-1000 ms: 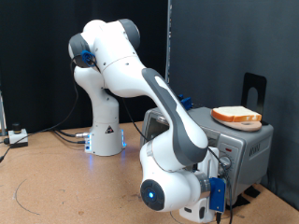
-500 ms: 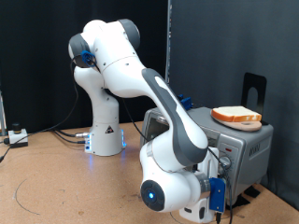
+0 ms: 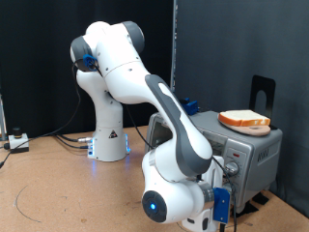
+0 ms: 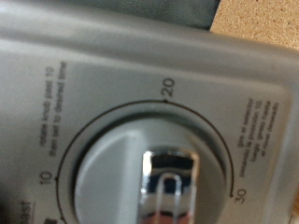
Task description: Make a piece of toast with the oven
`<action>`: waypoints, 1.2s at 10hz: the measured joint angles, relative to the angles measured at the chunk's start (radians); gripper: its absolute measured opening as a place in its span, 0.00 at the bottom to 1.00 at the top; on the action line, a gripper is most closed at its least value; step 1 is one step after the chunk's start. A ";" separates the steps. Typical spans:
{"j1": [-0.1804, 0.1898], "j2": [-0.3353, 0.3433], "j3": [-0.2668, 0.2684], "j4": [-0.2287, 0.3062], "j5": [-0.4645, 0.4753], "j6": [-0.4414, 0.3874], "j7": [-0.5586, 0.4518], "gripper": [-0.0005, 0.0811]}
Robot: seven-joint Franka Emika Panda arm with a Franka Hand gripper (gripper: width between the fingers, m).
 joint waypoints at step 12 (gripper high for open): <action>-0.032 0.005 0.013 0.018 0.005 -0.013 -0.020 0.99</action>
